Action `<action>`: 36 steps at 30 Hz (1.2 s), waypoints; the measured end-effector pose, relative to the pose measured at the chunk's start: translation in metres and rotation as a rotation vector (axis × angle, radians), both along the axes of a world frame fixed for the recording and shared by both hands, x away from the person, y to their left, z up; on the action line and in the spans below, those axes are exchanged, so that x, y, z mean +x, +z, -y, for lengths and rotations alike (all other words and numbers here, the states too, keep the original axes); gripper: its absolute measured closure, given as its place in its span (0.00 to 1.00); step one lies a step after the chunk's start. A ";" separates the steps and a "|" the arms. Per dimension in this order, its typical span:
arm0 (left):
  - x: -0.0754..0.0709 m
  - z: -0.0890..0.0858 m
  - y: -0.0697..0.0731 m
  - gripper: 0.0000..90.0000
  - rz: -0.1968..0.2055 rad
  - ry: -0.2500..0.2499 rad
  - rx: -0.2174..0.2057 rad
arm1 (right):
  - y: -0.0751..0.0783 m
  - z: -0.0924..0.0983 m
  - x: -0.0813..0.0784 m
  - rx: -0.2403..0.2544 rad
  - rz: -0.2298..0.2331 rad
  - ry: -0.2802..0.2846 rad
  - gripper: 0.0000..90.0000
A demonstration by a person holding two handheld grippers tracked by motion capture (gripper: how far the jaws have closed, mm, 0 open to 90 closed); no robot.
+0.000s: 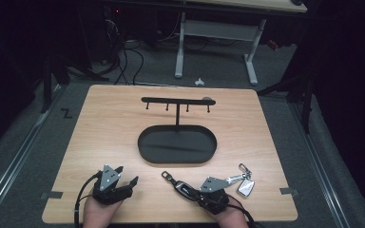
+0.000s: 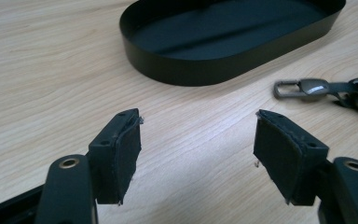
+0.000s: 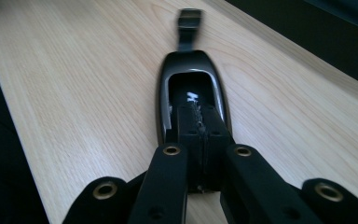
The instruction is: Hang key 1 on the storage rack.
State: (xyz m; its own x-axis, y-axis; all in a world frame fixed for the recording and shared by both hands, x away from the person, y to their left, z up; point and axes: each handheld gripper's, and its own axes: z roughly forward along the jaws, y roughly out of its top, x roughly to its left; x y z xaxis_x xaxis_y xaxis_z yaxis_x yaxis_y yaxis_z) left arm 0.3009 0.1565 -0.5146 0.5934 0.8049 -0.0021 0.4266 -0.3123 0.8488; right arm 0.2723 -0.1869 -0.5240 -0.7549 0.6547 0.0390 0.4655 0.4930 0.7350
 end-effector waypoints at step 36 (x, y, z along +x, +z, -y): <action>0.014 0.040 -0.001 0.34 0.007 -0.124 0.027 | 0.014 0.104 -0.014 0.104 0.026 -0.310 0.92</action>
State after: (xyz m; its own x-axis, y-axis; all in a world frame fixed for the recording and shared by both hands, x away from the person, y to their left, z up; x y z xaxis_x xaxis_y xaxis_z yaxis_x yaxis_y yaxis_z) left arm 0.3149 0.1170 -0.5151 0.6883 0.7251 0.0226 0.3776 -0.3847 0.8423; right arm 0.2584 -0.2906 -0.5096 -0.5216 0.8472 0.1010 0.5626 0.2526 0.7872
